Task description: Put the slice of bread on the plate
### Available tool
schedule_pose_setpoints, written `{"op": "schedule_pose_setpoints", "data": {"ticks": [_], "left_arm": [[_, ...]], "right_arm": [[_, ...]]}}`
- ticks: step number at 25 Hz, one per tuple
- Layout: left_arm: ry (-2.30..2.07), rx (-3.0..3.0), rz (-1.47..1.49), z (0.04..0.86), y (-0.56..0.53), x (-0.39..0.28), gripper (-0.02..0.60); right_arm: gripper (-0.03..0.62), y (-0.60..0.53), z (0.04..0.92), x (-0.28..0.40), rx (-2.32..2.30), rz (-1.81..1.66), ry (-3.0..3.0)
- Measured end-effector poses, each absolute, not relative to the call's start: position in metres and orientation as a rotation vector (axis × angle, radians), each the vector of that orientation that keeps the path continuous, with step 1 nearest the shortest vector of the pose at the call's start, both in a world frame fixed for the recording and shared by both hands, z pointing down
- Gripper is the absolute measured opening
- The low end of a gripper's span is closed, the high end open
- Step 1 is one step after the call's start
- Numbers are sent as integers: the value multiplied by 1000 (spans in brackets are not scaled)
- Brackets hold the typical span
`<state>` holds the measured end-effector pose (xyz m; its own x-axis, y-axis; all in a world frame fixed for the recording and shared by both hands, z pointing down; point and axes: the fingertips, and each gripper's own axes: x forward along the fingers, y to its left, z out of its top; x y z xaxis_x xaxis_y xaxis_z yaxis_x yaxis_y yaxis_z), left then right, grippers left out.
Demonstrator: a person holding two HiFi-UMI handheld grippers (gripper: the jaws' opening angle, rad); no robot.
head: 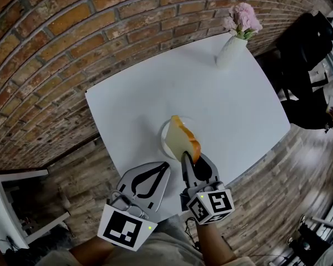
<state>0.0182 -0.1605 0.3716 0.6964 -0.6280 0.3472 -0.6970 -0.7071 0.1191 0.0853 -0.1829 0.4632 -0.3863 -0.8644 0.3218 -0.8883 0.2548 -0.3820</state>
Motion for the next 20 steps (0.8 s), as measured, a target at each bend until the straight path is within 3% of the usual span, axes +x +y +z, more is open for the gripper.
{"op": "schedule_pose_setpoints", "data": {"ticks": [20], "left_arm": [[-1059,2672,429,374,-163,16,9]], "right_arm": [[94,-189,484,90,1744,993,-2447]]}}
